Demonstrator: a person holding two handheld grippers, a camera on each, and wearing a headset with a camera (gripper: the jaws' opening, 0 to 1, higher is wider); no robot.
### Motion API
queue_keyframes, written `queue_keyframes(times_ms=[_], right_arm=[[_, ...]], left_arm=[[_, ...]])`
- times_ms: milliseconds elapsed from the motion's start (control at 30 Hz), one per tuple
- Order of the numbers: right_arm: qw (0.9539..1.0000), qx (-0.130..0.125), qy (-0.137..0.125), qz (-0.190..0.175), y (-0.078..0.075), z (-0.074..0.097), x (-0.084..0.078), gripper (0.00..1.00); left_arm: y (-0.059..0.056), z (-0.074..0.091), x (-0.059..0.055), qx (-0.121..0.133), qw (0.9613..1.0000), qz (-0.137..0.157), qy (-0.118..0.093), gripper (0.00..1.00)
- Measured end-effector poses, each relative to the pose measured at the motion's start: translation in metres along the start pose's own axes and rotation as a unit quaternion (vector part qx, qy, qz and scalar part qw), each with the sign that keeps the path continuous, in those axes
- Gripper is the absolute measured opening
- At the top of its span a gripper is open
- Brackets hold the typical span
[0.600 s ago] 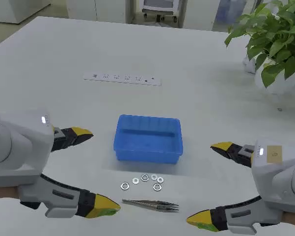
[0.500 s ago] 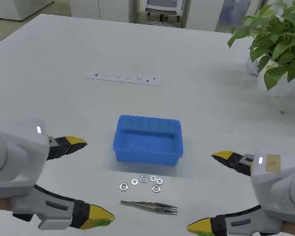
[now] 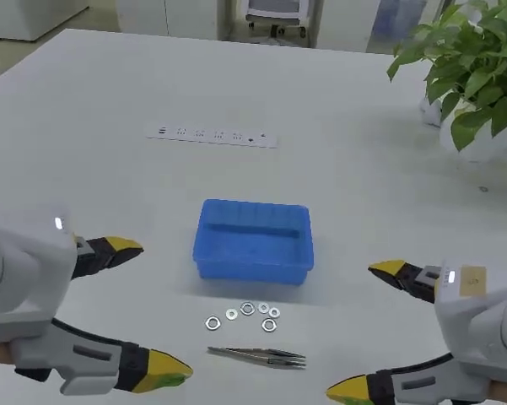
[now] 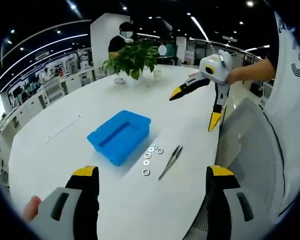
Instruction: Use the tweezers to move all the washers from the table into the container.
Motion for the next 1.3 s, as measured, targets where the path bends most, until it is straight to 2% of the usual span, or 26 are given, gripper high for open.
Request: queue_keyframes(times_ms=[267, 367, 433, 467, 500, 533, 567, 700, 767, 867, 933, 1100, 1200, 1300], right_arm=[[0.9999, -0.001, -0.007, -0.011, -0.001, 0.002, 0.0, 0.94], [0.9999, 0.0, -0.004, -0.01, -0.001, 0.001, -0.001, 0.94], [1.0, 0.001, -0.004, -0.009, -0.001, -0.001, -0.001, 0.94], [1.0, 0.0, -0.004, -0.009, -0.001, -0.001, 0.0, 0.94], [0.9999, 0.0, -0.006, -0.009, -0.002, -0.001, 0.001, 0.94], [0.9999, 0.0, -0.006, -0.01, -0.002, -0.002, 0.001, 0.94], [0.9999, -0.001, -0.005, -0.012, -0.002, -0.004, 0.002, 0.94], [0.9999, 0.002, -0.003, -0.01, 0.0, -0.008, 0.002, 0.94], [1.0, 0.006, -0.002, -0.005, 0.003, -0.009, 0.004, 0.94], [0.9995, 0.01, 0.012, 0.026, 0.008, -0.011, 0.004, 0.94], [0.9995, 0.013, 0.016, 0.026, 0.01, -0.013, 0.003, 0.94], [0.9996, 0.012, 0.015, 0.022, 0.01, -0.013, 0.003, 0.94], [0.9996, 0.008, 0.015, 0.021, 0.008, -0.011, 0.004, 0.94], [0.9997, 0.003, 0.015, 0.019, 0.006, -0.01, 0.005, 0.94]], left_arm=[[0.004, -0.003, -0.006, 0.004, 0.9999, 0.001, 0.013, 0.94], [0.007, -0.002, -0.005, 0.01, 0.9999, 0.01, 0.004, 0.95], [0.009, -0.002, -0.007, 0.011, 0.9999, 0.009, 0.006, 0.95], [0.01, -0.001, -0.009, 0.013, 0.9998, 0.004, 0.013, 0.95], [0.012, 0.0, -0.014, 0.017, 0.9989, -0.018, 0.039, 0.95], [0.013, 0.0, -0.017, 0.019, 0.998, -0.028, 0.054, 0.95], [0.012, -0.001, -0.018, 0.02, 0.9976, -0.032, 0.058, 0.94], [0.011, -0.003, -0.015, 0.013, 0.9988, -0.022, 0.041, 0.95], [0.011, -0.004, -0.014, 0.013, 0.9988, -0.022, 0.042, 0.94], [0.01, -0.007, -0.016, 0.01, 0.9986, -0.023, 0.047, 0.94], [0.009, -0.008, -0.016, 0.005, 0.9991, -0.011, 0.04, 0.94], [0.01, -0.009, -0.016, 0.01, 0.9993, -0.009, 0.036, 0.94], [0.009, -0.009, -0.019, 0.009, 0.9992, -0.006, 0.039, 0.94], [0.007, -0.011, -0.023, 0.012, 0.9993, 0.009, 0.033, 0.93]])
Point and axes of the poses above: the centre of the closed fingertips' face, and the gripper's own axes: z roughly backward along the fingers, y roughly to its left, x roughly out of its top, the point moved 6 cm from there along z, roughly backward along the fingers, and after that the axes turned 1 degree about -x, right-handed, at the moved point
